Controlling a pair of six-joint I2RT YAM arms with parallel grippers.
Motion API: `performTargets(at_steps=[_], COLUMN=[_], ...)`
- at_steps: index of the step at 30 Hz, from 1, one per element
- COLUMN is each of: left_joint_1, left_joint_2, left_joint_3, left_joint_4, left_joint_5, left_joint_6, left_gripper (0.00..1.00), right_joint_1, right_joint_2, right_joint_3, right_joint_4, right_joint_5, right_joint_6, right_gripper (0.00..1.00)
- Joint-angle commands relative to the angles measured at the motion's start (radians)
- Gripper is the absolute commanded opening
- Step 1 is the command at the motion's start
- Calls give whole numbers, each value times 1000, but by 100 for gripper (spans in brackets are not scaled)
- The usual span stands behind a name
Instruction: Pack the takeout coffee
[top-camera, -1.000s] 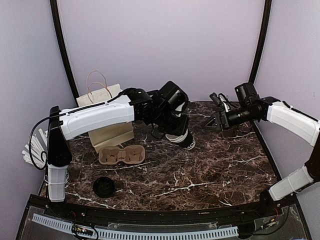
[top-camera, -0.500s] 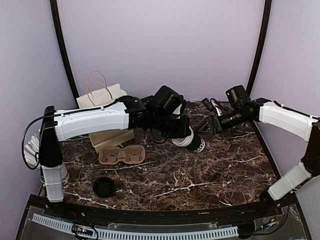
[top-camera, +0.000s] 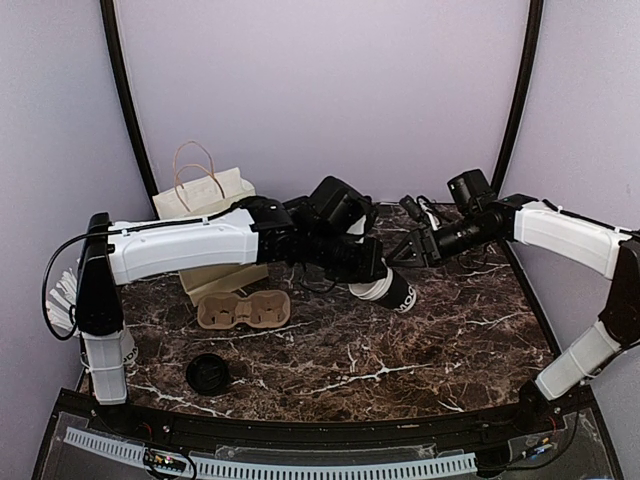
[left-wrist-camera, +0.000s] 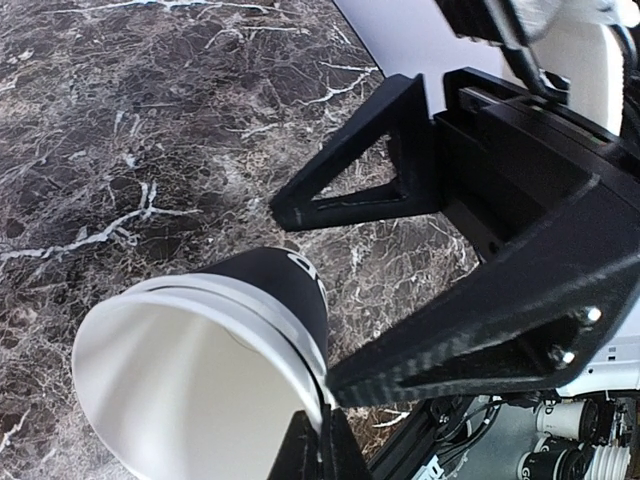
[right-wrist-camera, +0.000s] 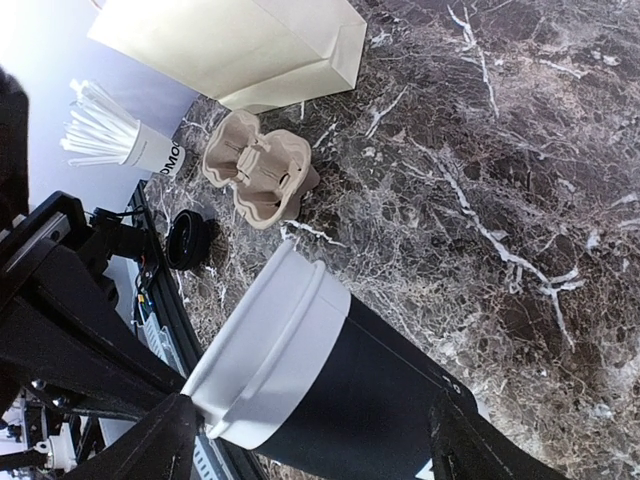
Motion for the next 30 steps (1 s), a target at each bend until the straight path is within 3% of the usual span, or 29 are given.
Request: performTargets(at_steps=[1,8,15,30], left_joint_1=[-14,-23,-31,-37], left_joint_2=[-60,-73,-102,-128], left_joint_3=[-2,-4,-7,13], left_joint_4=[35,33,25,-29], left_joint_5=[13,-16,-69,-147], left_joint_6=[25,27,42,42], left_gripper=[0,0,0,0], right_joint_1=[10,11,5,-6], right_joint_2=[31,63,88,144], right_joint_3=[17,6,1,34], right_joint_4=[19,-2,-55,-86], right_joint_5=[-8,78,282,357], right_joint_6=[23,41,29,16], right_gripper=[81,78,77,76])
